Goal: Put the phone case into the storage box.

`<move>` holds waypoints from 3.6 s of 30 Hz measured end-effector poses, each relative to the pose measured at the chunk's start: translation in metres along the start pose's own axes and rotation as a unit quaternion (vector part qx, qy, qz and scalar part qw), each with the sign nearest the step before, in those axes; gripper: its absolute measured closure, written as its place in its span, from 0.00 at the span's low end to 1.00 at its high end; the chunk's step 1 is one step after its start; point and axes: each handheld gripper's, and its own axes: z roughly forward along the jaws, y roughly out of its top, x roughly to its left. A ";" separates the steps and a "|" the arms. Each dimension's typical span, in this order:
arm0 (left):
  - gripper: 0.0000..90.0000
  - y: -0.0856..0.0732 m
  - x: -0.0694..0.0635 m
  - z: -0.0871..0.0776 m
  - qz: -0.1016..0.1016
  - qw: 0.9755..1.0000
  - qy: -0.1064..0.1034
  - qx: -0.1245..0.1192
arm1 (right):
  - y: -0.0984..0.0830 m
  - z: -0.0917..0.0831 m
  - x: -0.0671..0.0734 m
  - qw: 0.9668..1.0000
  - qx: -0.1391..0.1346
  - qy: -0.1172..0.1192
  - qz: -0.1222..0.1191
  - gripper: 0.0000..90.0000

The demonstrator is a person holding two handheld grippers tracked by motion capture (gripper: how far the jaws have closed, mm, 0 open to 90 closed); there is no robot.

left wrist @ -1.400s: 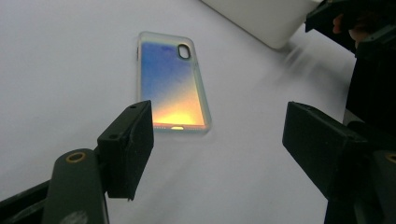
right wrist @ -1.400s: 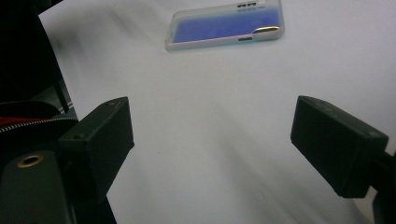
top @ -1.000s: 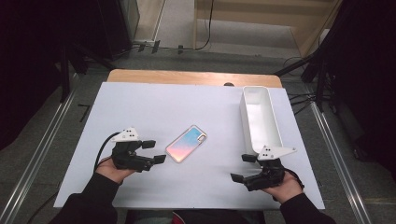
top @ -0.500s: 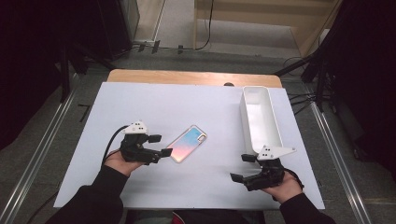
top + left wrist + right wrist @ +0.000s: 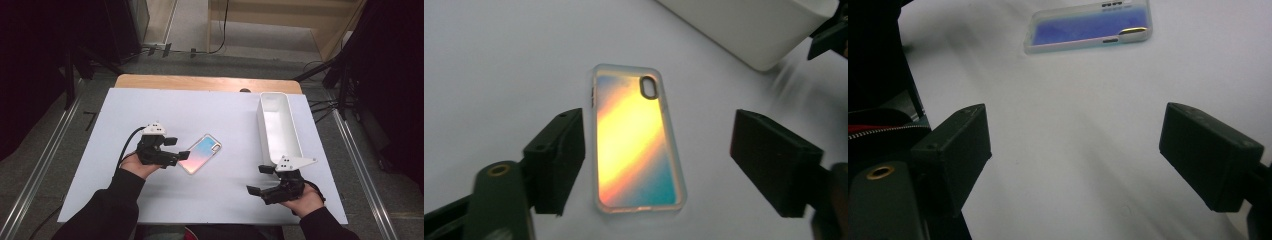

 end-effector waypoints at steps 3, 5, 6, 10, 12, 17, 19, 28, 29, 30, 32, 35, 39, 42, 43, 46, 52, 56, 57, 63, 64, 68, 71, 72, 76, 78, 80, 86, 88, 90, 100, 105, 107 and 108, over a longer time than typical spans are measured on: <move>0.21 0.002 0.000 0.004 0.014 1.000 0.000 -0.005 | 0.000 0.000 0.000 1.000 0.001 0.000 0.000 0.13; 0.19 0.004 0.000 0.005 0.016 1.000 -0.002 -0.011 | 0.000 0.000 0.000 1.000 0.002 0.000 0.001 0.13; 0.14 0.004 0.000 0.005 0.019 1.000 -0.004 -0.015 | 0.000 0.000 0.000 1.000 0.002 0.000 0.000 0.13; 0.00 0.008 0.001 0.007 0.008 0.999 0.002 -0.041 | 0.000 0.000 0.000 1.000 0.002 0.000 0.000 0.13; 0.00 0.011 0.002 0.008 0.001 0.999 -0.005 -0.033 | 0.000 0.000 0.000 1.000 0.003 0.000 -0.001 0.13; 0.00 0.014 0.002 0.014 0.011 1.000 0.007 -0.021 | -0.001 0.000 -0.001 1.000 0.001 0.001 0.001 0.13; 0.00 0.015 0.001 0.017 0.012 1.000 0.007 -0.021 | -0.001 0.000 0.000 1.000 0.002 0.001 0.001 0.13; 0.00 0.020 -0.002 0.032 0.014 1.000 0.017 -0.016 | 0.000 0.000 0.000 1.000 0.001 0.001 0.002 0.13; 0.00 0.021 -0.003 0.033 0.017 1.000 0.019 -0.012 | -0.001 0.000 0.000 1.000 0.001 0.001 0.002 0.13; 0.00 0.021 -0.004 0.035 0.013 1.000 0.020 -0.013 | -0.001 0.000 0.000 1.000 0.000 0.001 0.002 0.13; 0.00 0.023 -0.005 0.038 0.016 1.000 0.020 -0.011 | -0.001 0.000 0.000 1.000 0.001 0.001 0.002 0.13; 0.00 0.025 -0.007 0.044 0.014 1.000 0.023 -0.012 | -0.001 0.000 -0.001 1.000 0.001 0.001 0.003 0.13; 0.00 0.027 -0.009 0.050 0.015 0.999 0.038 -0.018 | -0.001 -0.001 -0.001 1.000 -0.001 0.001 0.001 0.13; 0.00 0.027 -0.009 0.053 0.009 0.999 0.041 -0.022 | 0.000 0.000 -0.001 1.000 0.000 0.002 0.002 0.13; 0.00 0.026 -0.009 0.055 0.007 0.999 0.044 -0.024 | 0.000 0.000 -0.001 1.000 0.000 0.002 0.003 0.13; 0.00 0.025 -0.009 0.058 0.007 0.999 0.046 -0.024 | 0.000 -0.001 0.000 1.000 -0.001 0.002 0.002 0.13; 0.00 0.021 -0.008 0.061 0.007 0.999 0.046 -0.019 | 0.000 -0.001 -0.001 1.000 -0.001 0.001 0.001 0.13; 0.00 0.017 -0.007 0.063 0.000 0.999 0.047 -0.020 | -0.001 -0.001 0.000 1.000 0.000 0.002 0.003 0.13; 0.00 0.016 -0.006 0.065 0.005 0.999 0.049 -0.014 | -0.001 -0.001 0.000 1.000 0.000 0.002 0.002 0.13; 0.00 0.012 -0.008 0.068 0.007 0.999 0.048 -0.010 | -0.001 -0.001 0.000 1.000 0.000 0.001 0.001 0.13; 0.00 0.011 -0.008 0.068 0.005 0.999 0.048 -0.009 | -0.001 -0.001 0.000 1.000 0.000 0.001 0.001 0.13; 0.00 0.008 -0.008 0.070 0.000 0.999 0.048 -0.011 | -0.001 -0.001 0.000 1.000 0.003 0.000 0.001 0.13; 0.00 0.004 -0.007 0.072 0.000 0.999 0.050 -0.006 | -0.001 -0.001 0.000 1.000 0.001 0.000 -0.001 0.13; 0.00 0.002 -0.007 0.074 0.001 0.999 0.051 -0.001 | -0.001 -0.001 0.000 1.000 0.003 0.000 0.001 0.13; 0.00 -0.002 -0.009 0.082 0.008 0.998 0.055 0.021 | -0.001 -0.001 0.000 1.000 0.003 0.000 0.000 0.13; 0.00 -0.003 -0.009 0.084 0.012 0.998 0.058 0.026 | -0.001 -0.001 0.000 1.000 0.003 0.000 0.000 0.13; 0.00 -0.005 -0.009 0.087 0.019 0.997 0.066 0.033 | -0.001 -0.001 0.000 1.000 0.003 0.002 0.001 0.13; 0.00 -0.011 -0.004 0.092 0.014 0.997 0.071 0.039 | -0.001 -0.001 0.001 1.000 0.005 0.004 0.002 0.13; 0.00 -0.012 -0.005 0.093 0.019 0.996 0.071 0.042 | -0.001 -0.001 0.001 1.000 0.005 0.003 0.001 0.13; 0.00 -0.012 -0.005 0.094 0.021 0.996 0.073 0.045 | -0.001 -0.001 0.001 1.000 0.006 0.003 0.001 0.13; 0.00 -0.016 -0.010 0.100 0.050 0.992 0.093 0.063 | -0.001 -0.001 0.001 1.000 0.005 0.004 0.002 0.13; 0.00 -0.017 -0.012 0.102 0.057 0.991 0.101 0.066 | -0.001 -0.001 0.001 1.000 0.006 0.003 -0.003 0.13; 0.00 -0.017 -0.012 0.102 0.059 0.991 0.102 0.069 | -0.001 -0.001 0.001 1.000 0.007 0.002 -0.004 0.13; 0.00 -0.017 -0.013 0.103 0.061 0.990 0.106 0.069 | -0.001 0.000 0.001 1.000 0.006 0.004 -0.005 0.13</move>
